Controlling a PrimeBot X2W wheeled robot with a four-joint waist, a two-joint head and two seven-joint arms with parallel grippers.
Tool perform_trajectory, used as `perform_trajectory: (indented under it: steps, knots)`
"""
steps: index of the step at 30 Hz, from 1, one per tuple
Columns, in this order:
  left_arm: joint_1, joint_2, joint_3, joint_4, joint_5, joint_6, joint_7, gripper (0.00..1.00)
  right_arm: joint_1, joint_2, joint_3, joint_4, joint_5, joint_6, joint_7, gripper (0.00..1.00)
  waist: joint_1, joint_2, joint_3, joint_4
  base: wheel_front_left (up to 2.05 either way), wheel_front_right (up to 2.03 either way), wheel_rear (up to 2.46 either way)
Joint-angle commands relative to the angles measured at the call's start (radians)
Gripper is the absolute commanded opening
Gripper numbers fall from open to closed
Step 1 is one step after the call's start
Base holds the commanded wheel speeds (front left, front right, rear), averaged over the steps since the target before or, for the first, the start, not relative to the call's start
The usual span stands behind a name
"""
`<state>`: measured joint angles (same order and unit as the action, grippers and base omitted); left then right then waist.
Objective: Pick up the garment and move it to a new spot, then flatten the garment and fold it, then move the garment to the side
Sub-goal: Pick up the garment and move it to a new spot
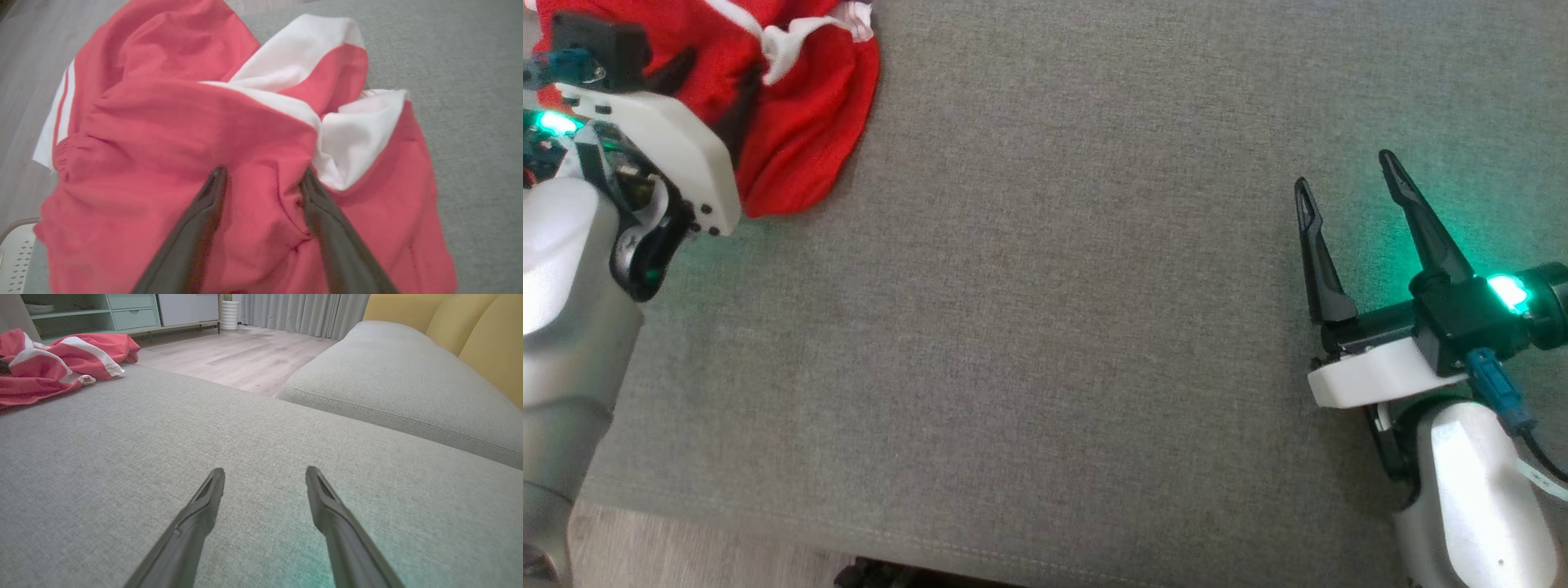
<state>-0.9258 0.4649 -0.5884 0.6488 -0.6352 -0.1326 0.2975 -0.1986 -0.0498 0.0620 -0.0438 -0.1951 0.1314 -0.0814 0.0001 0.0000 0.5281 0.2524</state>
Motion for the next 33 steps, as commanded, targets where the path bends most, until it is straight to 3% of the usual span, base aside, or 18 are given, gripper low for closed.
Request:
perform_trajectory:
  steps: [1, 3, 10, 20, 27, 33]
  knots:
    - [-0.053, 0.057, 0.026, 0.008, 0.000, 0.002, -0.016, 0.60, 0.002, 0.000, 0.025, -0.041, -0.007, -0.001, 0.005, 1.00, -0.0001, 0.0000, 0.000, 0.001, 0.00, 0.00, 0.00]
    - [-0.063, 0.051, 0.023, 0.037, 0.008, 0.002, -0.045, 0.04, 0.004, 0.000, 0.024, -0.044, -0.008, -0.001, 0.007, 1.00, -0.0001, 0.0000, -0.002, 0.003, 0.00, 0.00, 0.00]
    - [-0.095, 0.037, 0.020, 0.083, 0.037, 0.004, -0.167, 0.00, 0.009, 0.000, 0.024, -0.028, 0.011, -0.001, -0.001, 1.00, -0.0001, 0.0000, -0.045, 0.006, 0.00, 0.00, 0.00]
    - [-0.155, 0.038, 0.008, 0.000, 0.080, 0.028, -0.246, 0.00, 0.031, 0.000, 0.006, 0.084, 0.120, -0.001, -0.076, 1.00, -0.0001, 0.0000, -0.238, -0.053, 0.00, 0.00, 0.00]
    - [-0.159, -0.039, -0.027, -0.125, 0.071, 0.054, -0.199, 0.00, 0.054, 0.000, -0.024, 0.190, 0.203, -0.001, -0.138, 1.00, -0.0001, 0.0000, -0.376, -0.184, 0.00, 0.00, 0.00]
    - [-0.070, -0.150, -0.031, -0.154, 0.047, 0.127, -0.276, 0.00, 0.066, 0.000, -0.054, 0.233, 0.231, -0.001, -0.163, 1.00, -0.0001, 0.0000, -0.397, -0.288, 0.00, 0.00, 0.00]
